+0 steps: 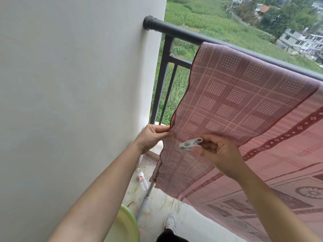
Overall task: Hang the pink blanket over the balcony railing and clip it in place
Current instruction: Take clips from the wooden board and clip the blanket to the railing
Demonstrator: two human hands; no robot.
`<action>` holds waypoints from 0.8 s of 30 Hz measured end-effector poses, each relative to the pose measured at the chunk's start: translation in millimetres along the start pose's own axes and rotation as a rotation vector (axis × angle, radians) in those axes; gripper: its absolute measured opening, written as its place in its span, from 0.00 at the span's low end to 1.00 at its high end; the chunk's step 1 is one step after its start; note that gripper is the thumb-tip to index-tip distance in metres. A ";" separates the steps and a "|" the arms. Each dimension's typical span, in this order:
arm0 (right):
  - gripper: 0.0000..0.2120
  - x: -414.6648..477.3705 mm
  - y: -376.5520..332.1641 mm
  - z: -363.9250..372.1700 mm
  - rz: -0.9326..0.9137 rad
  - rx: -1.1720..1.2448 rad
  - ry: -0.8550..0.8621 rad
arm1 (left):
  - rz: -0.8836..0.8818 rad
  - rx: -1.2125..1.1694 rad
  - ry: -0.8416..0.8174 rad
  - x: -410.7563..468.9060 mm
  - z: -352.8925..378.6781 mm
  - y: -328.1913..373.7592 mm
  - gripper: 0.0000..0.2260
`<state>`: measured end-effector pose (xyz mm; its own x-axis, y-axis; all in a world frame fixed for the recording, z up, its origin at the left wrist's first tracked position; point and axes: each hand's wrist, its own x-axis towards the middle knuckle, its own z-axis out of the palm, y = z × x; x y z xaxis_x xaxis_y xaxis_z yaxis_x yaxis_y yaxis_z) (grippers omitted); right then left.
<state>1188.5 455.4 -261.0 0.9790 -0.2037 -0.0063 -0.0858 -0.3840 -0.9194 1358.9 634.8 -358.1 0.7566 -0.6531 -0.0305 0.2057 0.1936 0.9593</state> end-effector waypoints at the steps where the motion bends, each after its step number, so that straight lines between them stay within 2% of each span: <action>1: 0.21 2.1 -6.3 -1.2 -0.016 0.029 0.011 | 0.002 -0.003 0.017 -0.6 -0.7 -0.6 0.12; 3: 0.24 8.4 -18.4 -2.6 -0.040 0.072 0.031 | 0.020 -0.002 0.048 -3.1 -0.6 -2.4 0.08; 8: 0.19 24.0 -57.0 4.0 -0.156 0.012 0.024 | 0.113 0.013 0.201 -7.9 4.1 -4.8 0.09; 10: 0.18 29.7 -78.3 10.1 -0.229 -0.150 0.010 | 0.155 0.039 0.262 -9.8 5.2 -4.8 0.08; 13: 0.20 41.4 -111.4 19.1 -0.488 -0.488 -0.056 | 0.192 0.040 0.314 -12.3 3.0 -7.2 0.06; 15: 0.20 50.6 -134.0 25.2 -0.603 -0.605 -0.080 | 0.190 0.024 0.343 -12.8 0.2 -10.6 0.08; 17: 0.20 61.3 -159.0 28.8 -0.621 -0.662 -0.080 | 0.173 0.024 0.362 -12.8 0.5 -12.8 0.10; 20: 0.24 80.1 -195.3 31.2 -0.557 -0.729 -0.091 | 0.153 0.004 0.358 -14.3 4.0 -13.1 0.07; 24: 0.24 105.1 -218.5 43.9 -0.438 -0.767 -0.263 | 0.136 -0.004 0.362 -16.7 3.4 -10.4 0.05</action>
<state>1318.2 557.5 -78.1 0.9554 0.2759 0.1051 0.2952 -0.8896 -0.3486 1342.0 641.2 -366.7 0.9473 -0.3203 -0.0009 0.0901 0.2638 0.9604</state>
